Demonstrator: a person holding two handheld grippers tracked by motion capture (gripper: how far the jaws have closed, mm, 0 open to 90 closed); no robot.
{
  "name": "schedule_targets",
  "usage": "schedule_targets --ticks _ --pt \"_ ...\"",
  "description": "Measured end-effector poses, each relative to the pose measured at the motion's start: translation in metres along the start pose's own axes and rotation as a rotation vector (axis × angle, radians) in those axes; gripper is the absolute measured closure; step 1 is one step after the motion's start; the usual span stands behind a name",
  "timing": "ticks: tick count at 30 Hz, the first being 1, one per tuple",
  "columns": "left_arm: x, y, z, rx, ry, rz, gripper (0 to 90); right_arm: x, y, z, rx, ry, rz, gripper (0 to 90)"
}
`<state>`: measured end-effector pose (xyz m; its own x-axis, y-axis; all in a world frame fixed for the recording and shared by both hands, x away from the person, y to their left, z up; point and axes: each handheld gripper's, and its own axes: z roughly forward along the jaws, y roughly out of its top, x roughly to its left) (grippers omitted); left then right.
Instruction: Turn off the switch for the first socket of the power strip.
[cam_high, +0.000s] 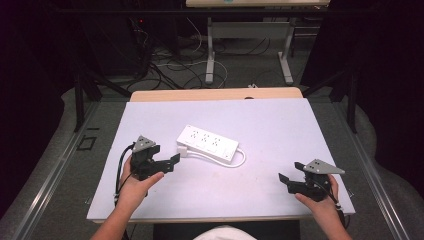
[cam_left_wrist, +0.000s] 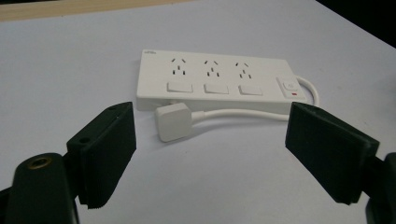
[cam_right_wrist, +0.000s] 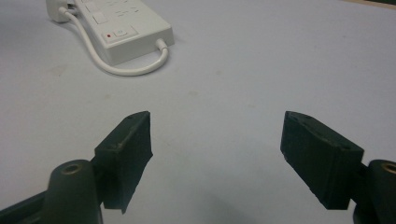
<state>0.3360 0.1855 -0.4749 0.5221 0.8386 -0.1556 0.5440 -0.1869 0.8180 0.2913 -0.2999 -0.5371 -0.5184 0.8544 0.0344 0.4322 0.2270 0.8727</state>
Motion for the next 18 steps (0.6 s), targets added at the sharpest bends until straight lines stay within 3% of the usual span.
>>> schedule_targets --ticks 15,18 --pt "0.005 0.029 -0.002 -0.028 0.029 -0.003 27.9 -0.001 -0.001 0.0 0.001 0.004 -0.003 24.4" --pt "0.005 0.034 -0.001 -0.035 0.034 0.009 33.6 -0.001 -0.001 0.0 -0.007 0.006 -0.001 24.4"
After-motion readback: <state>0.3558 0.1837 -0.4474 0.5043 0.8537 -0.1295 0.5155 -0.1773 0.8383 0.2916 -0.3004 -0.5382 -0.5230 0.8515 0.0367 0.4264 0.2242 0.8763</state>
